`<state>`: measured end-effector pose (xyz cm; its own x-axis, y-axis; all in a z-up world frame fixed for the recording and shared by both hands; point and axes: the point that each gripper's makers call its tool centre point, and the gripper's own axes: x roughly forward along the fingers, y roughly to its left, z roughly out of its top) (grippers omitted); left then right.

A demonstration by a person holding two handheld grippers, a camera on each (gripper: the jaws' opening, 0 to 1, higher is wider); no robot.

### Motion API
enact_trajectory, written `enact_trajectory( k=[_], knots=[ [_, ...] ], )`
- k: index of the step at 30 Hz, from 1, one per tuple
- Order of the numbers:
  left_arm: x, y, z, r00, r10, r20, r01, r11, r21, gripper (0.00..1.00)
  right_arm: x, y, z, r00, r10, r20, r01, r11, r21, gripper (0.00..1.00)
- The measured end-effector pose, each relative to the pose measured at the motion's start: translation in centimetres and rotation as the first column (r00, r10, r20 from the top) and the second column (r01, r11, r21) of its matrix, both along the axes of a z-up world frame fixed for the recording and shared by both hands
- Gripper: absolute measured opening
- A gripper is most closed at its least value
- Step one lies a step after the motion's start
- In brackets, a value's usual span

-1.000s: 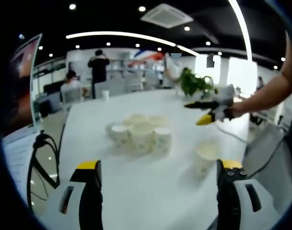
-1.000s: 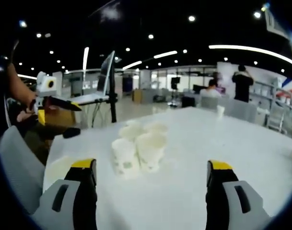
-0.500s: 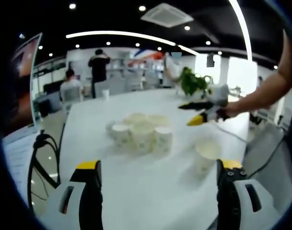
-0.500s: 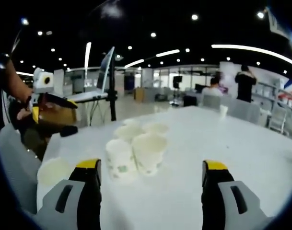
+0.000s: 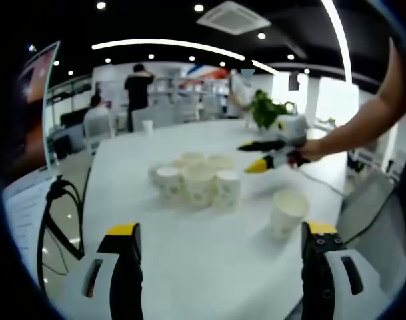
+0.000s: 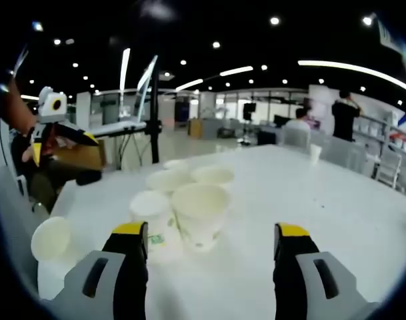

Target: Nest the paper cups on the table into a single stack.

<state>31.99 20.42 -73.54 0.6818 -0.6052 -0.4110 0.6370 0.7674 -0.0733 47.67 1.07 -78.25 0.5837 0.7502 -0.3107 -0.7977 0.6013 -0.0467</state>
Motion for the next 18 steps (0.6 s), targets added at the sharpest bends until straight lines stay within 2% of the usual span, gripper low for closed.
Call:
enact_trajectory(
  k=[18],
  knots=[
    [0.6,-0.5,-0.3,1.000,-0.019,-0.002,0.019,1.000,-0.001,0.98,1.6,1.7,-1.6,1.000,0.017,-0.003,-0.017,1.000,-0.025,0.65]
  ],
)
